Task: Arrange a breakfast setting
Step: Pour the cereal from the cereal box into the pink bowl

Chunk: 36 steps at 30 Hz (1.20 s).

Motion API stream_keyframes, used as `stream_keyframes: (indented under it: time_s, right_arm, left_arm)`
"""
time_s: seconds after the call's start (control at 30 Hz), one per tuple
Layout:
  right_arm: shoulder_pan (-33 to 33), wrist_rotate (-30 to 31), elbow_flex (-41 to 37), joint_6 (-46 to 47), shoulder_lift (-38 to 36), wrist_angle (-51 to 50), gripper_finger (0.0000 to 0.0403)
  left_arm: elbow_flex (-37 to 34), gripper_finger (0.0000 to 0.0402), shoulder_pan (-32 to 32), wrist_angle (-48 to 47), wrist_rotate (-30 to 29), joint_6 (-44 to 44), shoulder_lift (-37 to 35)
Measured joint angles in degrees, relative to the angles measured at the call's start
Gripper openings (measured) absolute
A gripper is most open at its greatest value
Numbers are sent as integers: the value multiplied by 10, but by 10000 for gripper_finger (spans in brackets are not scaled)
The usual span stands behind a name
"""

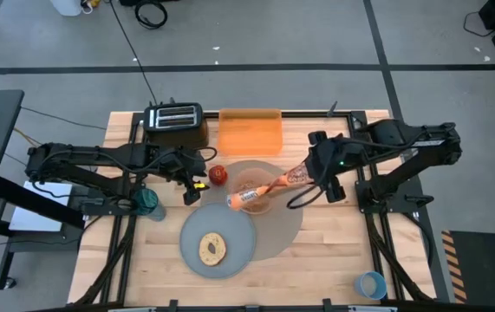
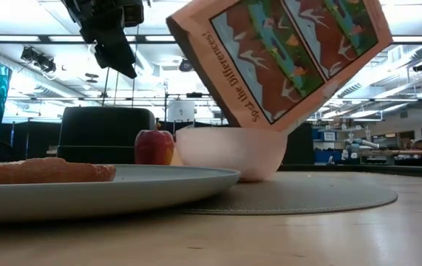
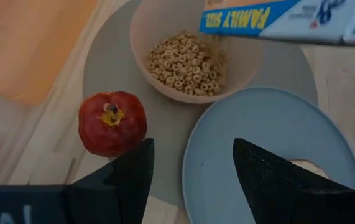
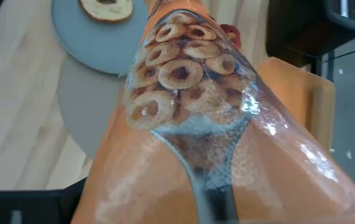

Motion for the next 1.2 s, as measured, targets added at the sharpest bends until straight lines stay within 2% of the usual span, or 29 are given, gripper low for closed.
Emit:
stream_keyframes:
  time_s: [0.17, 0.27, 0.57, 0.73, 0.97, 1.2]
  right_arm:
    - [5, -1, 17, 23, -8, -11, 237]
    - [7, 31, 29, 42, -8, -33, 237]
    - [5, 63, 29, 34, -6, -25, 237]
    - [5, 64, 29, 24, 4, -3, 237]
    - [13, 5, 29, 33, 16, -14, 237]
    - [18, 29, 29, 70, -3, -54, 237]
  left_arm:
    - [0, 226, 0, 0, -4, 5, 0]
    - [0, 226, 0, 2, -8, 6, 0]
    - [0, 226, 0, 10, -11, 13, 0]
    - [0, 226, 0, 13, -11, 17, 0]
    - [0, 226, 0, 18, -11, 18, 0]
    - [0, 226, 0, 23, -11, 28, 0]
